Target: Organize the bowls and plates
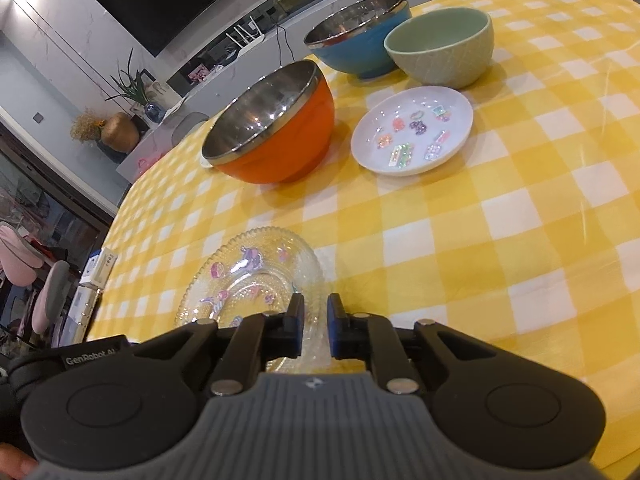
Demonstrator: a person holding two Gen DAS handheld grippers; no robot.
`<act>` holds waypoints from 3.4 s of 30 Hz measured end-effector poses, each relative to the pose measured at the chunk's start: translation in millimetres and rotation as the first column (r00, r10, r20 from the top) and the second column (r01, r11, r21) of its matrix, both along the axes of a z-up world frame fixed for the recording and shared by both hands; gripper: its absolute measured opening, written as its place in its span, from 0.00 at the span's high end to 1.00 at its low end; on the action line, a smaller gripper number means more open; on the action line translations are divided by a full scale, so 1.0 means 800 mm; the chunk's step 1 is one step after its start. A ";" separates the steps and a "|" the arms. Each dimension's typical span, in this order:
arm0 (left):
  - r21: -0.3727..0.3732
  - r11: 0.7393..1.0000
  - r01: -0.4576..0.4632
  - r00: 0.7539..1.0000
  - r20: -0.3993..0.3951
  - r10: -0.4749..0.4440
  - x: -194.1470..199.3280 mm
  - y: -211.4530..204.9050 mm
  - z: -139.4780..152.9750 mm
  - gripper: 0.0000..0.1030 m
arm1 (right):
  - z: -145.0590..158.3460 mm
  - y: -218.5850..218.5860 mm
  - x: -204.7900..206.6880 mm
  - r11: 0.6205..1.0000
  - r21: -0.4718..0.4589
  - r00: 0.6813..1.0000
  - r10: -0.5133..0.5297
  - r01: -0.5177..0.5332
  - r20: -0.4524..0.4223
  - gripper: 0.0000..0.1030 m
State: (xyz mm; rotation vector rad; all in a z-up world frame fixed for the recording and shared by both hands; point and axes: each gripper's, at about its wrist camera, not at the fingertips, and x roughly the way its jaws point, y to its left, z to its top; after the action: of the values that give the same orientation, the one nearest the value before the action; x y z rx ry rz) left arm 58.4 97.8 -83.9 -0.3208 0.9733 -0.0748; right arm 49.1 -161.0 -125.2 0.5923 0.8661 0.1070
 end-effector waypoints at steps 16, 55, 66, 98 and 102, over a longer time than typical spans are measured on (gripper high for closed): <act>0.092 0.995 0.047 0.999 -0.030 -0.045 -0.013 -0.015 0.009 0.90 | 0.010 0.001 -0.017 0.999 -0.035 0.998 0.025 -0.027 -0.062 0.95; 0.116 0.962 0.246 0.957 0.129 -0.260 0.203 -0.031 0.121 0.56 | 0.154 0.011 0.191 0.968 -0.207 0.975 0.174 -0.144 0.135 0.51; 0.030 0.974 0.226 0.971 0.074 -0.228 0.328 0.003 0.060 0.56 | 0.106 0.017 0.356 0.968 -0.104 0.973 0.221 -0.228 -0.072 0.63; -0.221 0.960 0.172 0.984 -0.007 -0.178 0.380 0.077 -0.025 0.90 | 0.017 0.036 0.454 0.958 -0.062 0.919 0.249 -0.280 -0.306 0.89; -0.207 0.967 0.151 0.988 -0.004 -0.155 0.371 0.083 -0.021 0.90 | 0.018 0.035 0.449 0.968 -0.024 0.925 0.230 -0.249 -0.301 0.91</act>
State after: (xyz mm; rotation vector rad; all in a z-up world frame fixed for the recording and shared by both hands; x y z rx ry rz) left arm 355.2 163.8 -101.0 -0.4370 1.0118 -0.3152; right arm 408.3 -132.8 -110.8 0.4470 1.2297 0.2162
